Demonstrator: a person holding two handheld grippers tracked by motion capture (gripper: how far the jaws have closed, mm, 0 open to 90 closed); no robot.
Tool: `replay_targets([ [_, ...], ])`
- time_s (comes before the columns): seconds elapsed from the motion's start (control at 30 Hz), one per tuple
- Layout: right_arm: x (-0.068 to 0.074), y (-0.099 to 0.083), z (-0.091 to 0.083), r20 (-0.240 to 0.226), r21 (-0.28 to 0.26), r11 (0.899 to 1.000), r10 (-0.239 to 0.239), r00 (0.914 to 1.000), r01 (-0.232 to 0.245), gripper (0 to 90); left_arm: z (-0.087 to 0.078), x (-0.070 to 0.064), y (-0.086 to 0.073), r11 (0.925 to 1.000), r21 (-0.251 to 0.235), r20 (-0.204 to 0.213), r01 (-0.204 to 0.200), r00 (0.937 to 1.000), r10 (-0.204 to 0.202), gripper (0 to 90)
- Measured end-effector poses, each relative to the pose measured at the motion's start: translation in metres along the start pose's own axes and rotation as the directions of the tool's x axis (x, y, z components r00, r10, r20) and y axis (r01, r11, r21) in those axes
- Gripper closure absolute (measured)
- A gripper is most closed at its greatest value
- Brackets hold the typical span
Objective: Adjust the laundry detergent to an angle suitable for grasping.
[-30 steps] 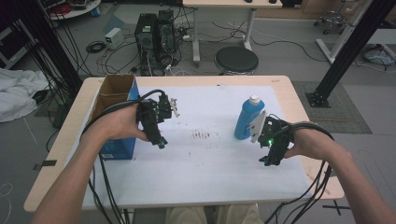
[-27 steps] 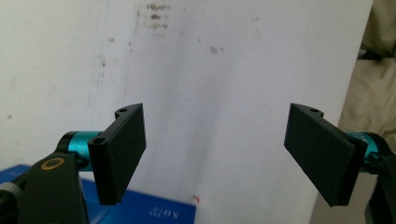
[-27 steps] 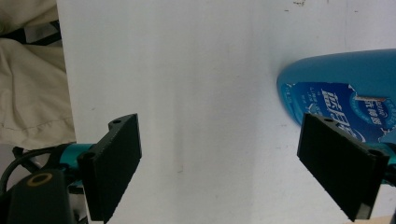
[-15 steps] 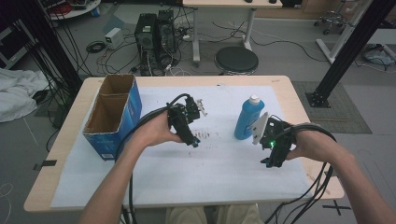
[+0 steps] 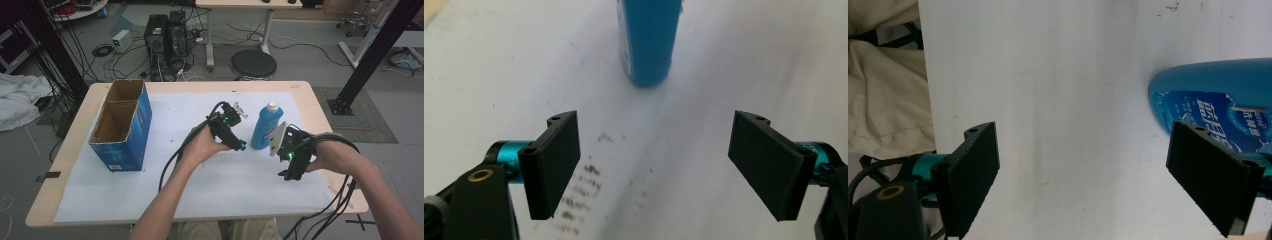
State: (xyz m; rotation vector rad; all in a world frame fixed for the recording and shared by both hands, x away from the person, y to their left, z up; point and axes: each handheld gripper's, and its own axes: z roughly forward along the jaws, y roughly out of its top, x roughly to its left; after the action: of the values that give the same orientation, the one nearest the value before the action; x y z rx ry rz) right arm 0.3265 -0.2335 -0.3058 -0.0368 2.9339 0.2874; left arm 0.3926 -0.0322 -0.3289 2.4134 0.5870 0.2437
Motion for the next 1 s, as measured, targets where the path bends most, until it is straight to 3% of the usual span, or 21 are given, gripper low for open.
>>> replay_targets([
  [0.17,0.001,0.0,0.001,-0.002,0.0,1.0,-0.002,1.0,0.002,12.8,0.023,-0.007,0.013,0.9971,-0.072,-0.031,0.026,0.9991,-0.028,20.9],
  [0.3,0.001,0.0,0.001,-0.002,-0.001,1.0,-0.003,1.0,0.003,12.8,0.038,-0.01,0.018,0.9945,-0.099,-0.048,0.034,0.9981,-0.039,20.9],
  [0.5,0.001,0.002,0.002,-0.002,-0.009,1.0,0.003,1.0,-0.003,12.8,0.062,-0.009,0.025,0.9798,-0.174,-0.073,0.099,0.991,-0.113,20.9],
  [0.63,0.0,0.002,0.002,-0.002,-0.008,1.0,-0.006,1.0,0.006,12.8,0.075,-0.008,0.027,0.97,-0.205,-0.055,0.131,0.9879,-0.145,21.0],
  [0.73,0.002,0.001,0.001,-0.001,-0.008,1.0,0.013,0.9999,-0.013,12.8,0.079,-0.008,0.028,0.9692,-0.21,-0.066,0.128,0.9872,-0.145,21.0],
  [0.83,0.001,0.001,0.001,-0.005,-0.009,1.0,0.0,1.0,-0.001,12.8,0.083,-0.008,0.029,0.9613,-0.233,-0.053,0.146,0.9852,-0.163,21.0],
  [1.0,0.0,-0.001,0.001,0.0,-0.004,1.0,0.002,1.0,-0.002,12.8,0.087,-0.008,0.031,0.9583,-0.24,-0.057,0.155,0.9832,-0.173,21.4],
])
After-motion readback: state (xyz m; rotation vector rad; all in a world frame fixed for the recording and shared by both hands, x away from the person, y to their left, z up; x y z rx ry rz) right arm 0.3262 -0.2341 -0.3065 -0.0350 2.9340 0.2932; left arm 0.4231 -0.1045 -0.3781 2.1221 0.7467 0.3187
